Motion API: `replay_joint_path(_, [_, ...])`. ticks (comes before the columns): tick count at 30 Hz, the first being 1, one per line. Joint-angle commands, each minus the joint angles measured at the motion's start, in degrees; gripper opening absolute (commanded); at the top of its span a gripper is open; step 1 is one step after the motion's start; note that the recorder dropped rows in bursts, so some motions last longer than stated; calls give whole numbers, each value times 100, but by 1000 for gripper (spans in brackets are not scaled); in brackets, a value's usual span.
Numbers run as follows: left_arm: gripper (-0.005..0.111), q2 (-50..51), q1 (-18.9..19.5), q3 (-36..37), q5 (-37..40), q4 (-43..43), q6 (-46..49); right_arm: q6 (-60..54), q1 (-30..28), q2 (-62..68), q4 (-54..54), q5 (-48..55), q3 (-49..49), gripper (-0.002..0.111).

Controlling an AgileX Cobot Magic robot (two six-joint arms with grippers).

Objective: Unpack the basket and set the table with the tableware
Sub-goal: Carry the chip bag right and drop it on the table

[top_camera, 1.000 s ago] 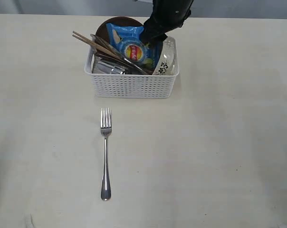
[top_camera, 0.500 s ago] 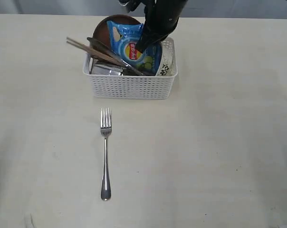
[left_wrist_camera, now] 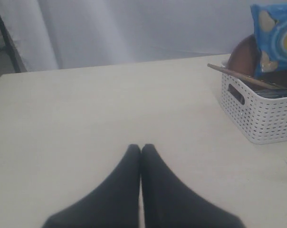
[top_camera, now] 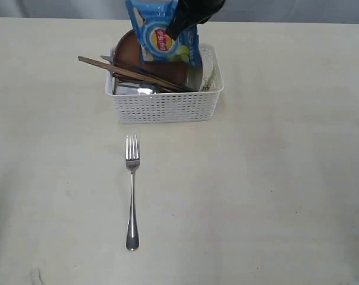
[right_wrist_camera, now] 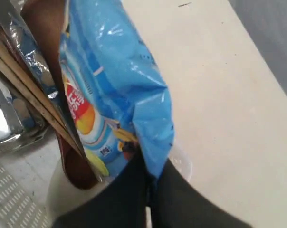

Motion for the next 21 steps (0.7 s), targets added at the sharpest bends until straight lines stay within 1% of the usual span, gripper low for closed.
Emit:
replay_joint_path(1, [0,-18,-24,15,-60,2,9,98,-1,-283,-67,-8,-9,-1])
replay_joint_path(2, [0,-18,-24,15,-60,2,9,259,-1,-384,-234,-8,-9,-1])
replay_joint_path(5, [0,-18,-24,15,-60,2,9,1137,-28,-722,-1198,69,-9,-1])
replay_joint_path(6, [0,-18,-24,15,-60,2,9,1327,-104,-815,-1364,133,-9,-1])
replay_joint_path(8, [0,-18,-24,15,-60,2,9,1615,-442,-998,-1356,328,-9,-1])
replay_joint_path(9, [0,-18,-24,15,-60,2,9,1729,-759,-1076,-1239,473,-9,-1])
replay_joint_path(14, [0,-18,-24,15,-60,2,9,1728,-1710,-1217,-541,877,165,-1])
replay_joint_path(18, [0,-18,-24,15,-60,2,9,1677,-2448,-1229,220,927,687,-1])
replay_joint_path(21, [0,-18,-24,15,-60,2,9,1634,-2917,-1229,846,628,1257,-1])
